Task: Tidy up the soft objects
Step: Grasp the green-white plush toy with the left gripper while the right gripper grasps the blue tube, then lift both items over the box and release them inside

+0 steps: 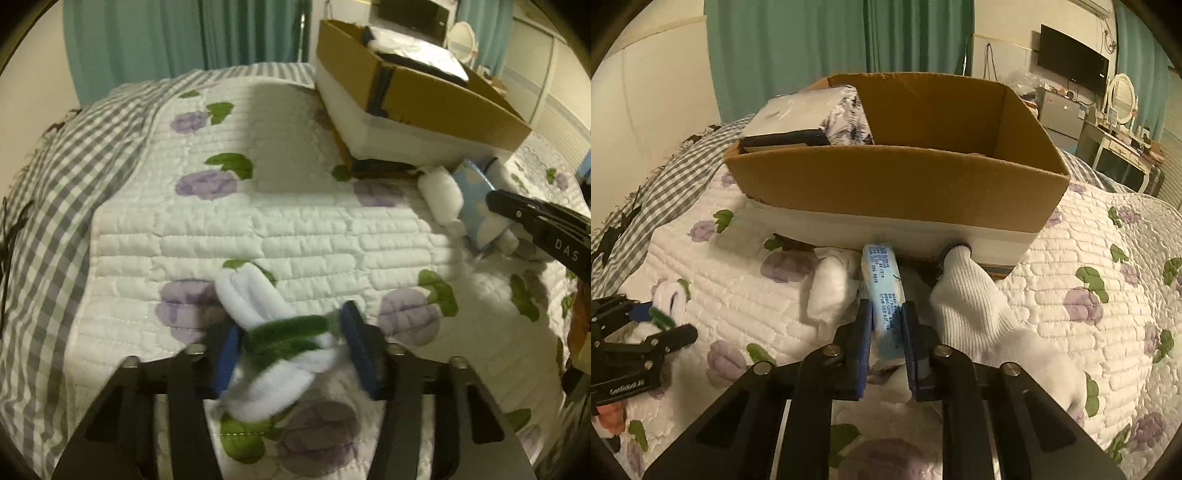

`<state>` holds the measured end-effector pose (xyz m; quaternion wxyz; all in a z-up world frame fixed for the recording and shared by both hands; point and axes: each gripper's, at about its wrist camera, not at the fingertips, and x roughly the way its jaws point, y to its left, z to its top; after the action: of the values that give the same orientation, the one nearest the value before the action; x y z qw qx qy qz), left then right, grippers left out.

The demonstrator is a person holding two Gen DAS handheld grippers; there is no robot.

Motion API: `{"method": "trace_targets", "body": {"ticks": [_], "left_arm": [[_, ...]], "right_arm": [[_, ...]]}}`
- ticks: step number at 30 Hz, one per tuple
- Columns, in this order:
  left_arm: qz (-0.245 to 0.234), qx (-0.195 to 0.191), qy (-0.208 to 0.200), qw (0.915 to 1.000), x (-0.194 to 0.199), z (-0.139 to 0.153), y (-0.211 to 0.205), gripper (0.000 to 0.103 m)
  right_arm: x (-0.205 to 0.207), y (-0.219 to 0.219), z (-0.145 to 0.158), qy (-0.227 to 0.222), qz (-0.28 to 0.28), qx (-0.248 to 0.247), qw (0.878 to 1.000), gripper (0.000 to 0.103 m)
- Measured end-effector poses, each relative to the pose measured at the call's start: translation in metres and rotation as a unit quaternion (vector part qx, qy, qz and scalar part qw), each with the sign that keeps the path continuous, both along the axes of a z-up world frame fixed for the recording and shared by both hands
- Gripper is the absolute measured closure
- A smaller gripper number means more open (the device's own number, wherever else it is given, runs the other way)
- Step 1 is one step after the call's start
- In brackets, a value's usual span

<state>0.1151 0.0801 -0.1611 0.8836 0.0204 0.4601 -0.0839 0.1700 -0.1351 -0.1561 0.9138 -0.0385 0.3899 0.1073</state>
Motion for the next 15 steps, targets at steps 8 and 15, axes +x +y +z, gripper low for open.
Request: {"method": "trace_targets", "body": {"ticks": [8, 15], "left_arm": [[0.018, 0.013, -0.027, 0.9994, -0.009, 0.021, -0.003, 0.069], [0.014, 0.000, -0.054, 0.9985, -0.025, 0.051, -0.012, 0.069]], "right_arm": [[-0.033, -0.006, 0.020, -0.026, 0.011, 0.032, 0.999, 0.089], [-0.066, -0.018, 0.047, -0.061, 0.005, 0.054, 0.997, 0.089]]}}
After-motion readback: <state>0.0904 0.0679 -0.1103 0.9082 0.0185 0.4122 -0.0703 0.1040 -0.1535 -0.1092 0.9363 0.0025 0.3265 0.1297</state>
